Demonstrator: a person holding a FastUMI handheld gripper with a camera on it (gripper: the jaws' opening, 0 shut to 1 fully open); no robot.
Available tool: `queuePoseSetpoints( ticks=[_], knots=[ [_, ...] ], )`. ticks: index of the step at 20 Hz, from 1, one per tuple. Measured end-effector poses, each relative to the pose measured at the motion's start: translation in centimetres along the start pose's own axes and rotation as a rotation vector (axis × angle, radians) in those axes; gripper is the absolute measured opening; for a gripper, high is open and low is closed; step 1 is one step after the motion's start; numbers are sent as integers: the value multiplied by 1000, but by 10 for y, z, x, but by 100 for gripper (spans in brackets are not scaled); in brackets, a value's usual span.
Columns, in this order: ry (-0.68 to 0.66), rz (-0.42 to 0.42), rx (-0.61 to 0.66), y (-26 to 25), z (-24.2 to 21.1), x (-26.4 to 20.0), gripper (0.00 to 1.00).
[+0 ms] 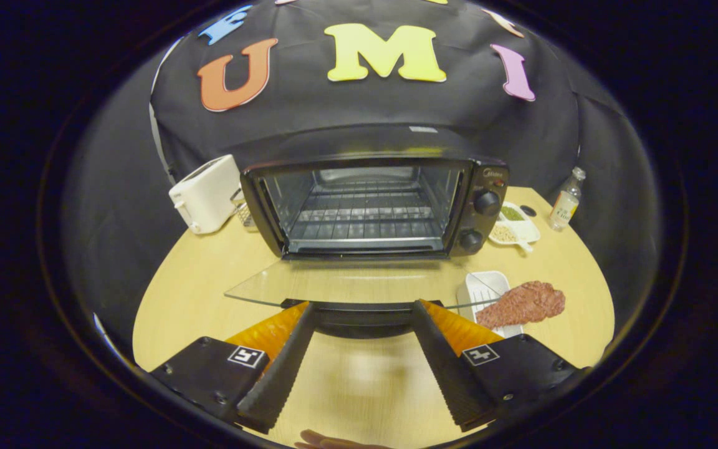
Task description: Open the toaster oven, put the food inside, and close the toaster oven door.
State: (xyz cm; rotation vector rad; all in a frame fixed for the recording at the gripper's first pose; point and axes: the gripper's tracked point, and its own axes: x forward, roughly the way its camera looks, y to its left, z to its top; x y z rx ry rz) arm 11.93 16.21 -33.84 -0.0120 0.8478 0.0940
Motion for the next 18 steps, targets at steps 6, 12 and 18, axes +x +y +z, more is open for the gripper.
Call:
queuePoseSetpoints(
  ticks=[6,12,18],
  knots=[
    [183,89,61,10,-53,24,99],
    [161,89,47,12,-54,26,99],
    [69,139,-16,-10,-35,-17,98]
  ],
)
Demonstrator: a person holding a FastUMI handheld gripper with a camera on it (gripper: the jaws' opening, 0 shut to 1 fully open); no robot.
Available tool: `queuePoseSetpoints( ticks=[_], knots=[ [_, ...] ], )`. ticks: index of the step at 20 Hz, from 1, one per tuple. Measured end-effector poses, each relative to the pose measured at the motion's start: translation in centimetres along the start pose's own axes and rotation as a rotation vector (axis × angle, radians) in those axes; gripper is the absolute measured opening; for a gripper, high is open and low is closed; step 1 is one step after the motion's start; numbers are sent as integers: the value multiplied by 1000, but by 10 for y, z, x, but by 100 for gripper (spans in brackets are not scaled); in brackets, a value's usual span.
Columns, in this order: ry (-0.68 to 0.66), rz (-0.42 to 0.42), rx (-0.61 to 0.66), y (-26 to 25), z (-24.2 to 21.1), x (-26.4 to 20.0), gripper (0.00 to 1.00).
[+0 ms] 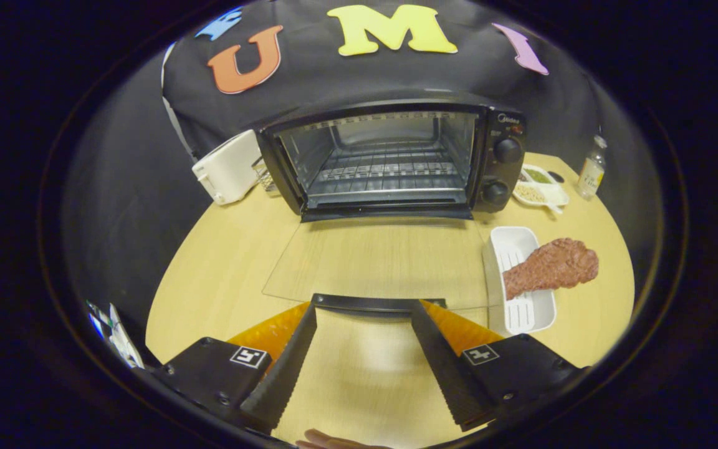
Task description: Open the toaster oven, put the food inside, and close the toaster oven door.
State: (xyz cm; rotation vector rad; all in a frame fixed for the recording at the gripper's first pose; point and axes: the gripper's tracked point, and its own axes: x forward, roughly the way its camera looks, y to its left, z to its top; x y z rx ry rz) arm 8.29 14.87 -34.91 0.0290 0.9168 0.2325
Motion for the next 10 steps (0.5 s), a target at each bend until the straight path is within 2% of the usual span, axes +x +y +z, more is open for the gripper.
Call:
queuePoseSetpoints(
  ticks=[3,6,10],
  knots=[
    [-29,6,-11,-24,9,-26,98],
    [-58,-29,-38,-63,17,-47,98],
    [-73,-52,16,-121,32,-67,98]
  ],
)
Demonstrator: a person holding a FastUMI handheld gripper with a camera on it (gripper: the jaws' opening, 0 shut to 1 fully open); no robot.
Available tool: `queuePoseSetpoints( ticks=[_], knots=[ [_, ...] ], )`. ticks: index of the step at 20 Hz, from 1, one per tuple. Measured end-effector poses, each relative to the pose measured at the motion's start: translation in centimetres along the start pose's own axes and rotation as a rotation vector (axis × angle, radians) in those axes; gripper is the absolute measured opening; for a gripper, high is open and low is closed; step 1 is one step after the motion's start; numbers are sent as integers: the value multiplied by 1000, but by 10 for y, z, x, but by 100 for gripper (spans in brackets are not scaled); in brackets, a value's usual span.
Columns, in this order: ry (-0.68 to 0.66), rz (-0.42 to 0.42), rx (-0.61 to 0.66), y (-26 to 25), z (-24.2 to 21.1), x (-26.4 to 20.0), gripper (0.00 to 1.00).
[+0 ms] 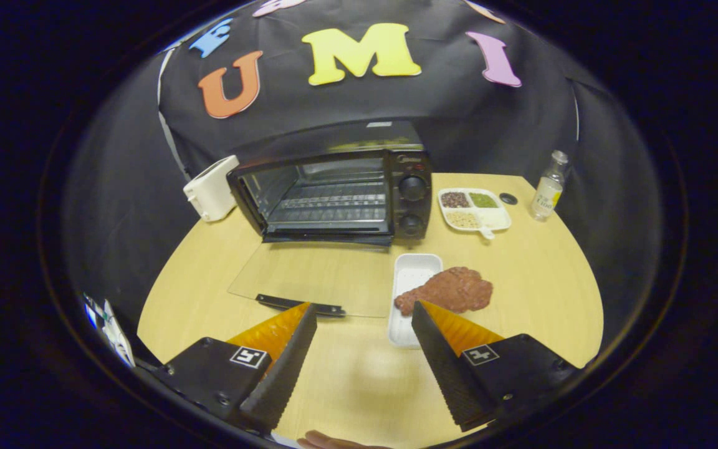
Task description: Open the toaster oven, put the food inside, and close the toaster oven door.
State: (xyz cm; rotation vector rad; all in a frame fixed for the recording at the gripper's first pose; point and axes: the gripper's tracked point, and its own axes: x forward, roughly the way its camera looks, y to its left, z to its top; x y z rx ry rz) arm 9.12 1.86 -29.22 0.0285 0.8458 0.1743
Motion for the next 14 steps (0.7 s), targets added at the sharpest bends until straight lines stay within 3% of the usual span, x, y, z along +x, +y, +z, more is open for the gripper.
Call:
queuePoseSetpoints(
  ticks=[5,9,13,14],
  knots=[
    [-1,-31,63,-67,15,-6,97],
    [39,16,138,-99,14,14,95],
    [88,160,273,-108,16,44,80],
    [101,188,315,-110,15,47,65]
  ],
)
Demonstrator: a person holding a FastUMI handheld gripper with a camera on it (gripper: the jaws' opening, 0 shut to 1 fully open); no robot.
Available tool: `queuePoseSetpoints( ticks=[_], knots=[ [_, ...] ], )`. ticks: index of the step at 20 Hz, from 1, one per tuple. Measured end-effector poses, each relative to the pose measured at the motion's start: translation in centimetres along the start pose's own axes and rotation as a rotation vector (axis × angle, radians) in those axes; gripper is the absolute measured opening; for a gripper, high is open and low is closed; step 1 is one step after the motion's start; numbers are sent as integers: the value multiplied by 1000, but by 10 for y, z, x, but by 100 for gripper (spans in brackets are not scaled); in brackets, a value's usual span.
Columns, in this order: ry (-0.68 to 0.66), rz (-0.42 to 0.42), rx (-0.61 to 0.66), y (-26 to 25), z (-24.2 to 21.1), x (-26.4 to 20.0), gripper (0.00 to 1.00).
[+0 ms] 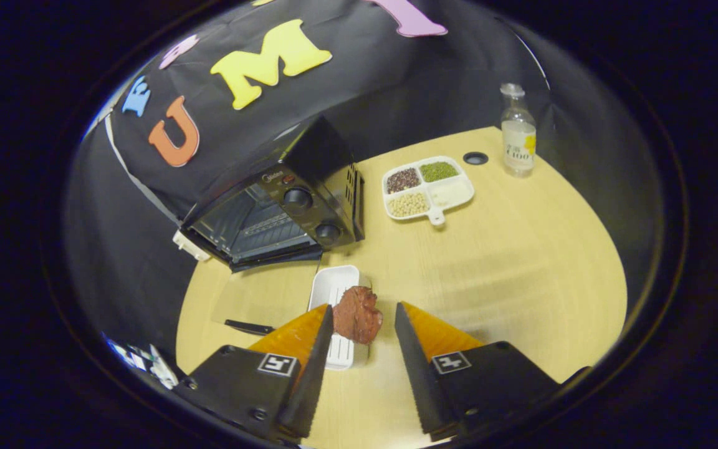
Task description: Open the toaster oven, put the food inside, and close the toaster oven door.
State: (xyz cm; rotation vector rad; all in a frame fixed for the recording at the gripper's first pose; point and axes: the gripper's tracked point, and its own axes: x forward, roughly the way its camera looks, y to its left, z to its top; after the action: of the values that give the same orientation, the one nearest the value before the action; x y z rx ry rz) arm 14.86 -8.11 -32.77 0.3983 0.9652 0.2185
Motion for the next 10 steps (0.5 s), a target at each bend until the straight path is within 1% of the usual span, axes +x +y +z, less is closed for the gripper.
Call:
queuePoseSetpoints(
  ticks=[2,4,5,7,8,10],
  knots=[
    [29,27,60,-6,-1,7,39],
    [64,68,77,-4,-9,10,29],
    [87,99,89,1,-15,11,29],
    [91,121,114,2,-17,6,27],
    [91,124,106,4,-20,2,15],
    [77,126,76,11,-22,-8,9]
  ],
)
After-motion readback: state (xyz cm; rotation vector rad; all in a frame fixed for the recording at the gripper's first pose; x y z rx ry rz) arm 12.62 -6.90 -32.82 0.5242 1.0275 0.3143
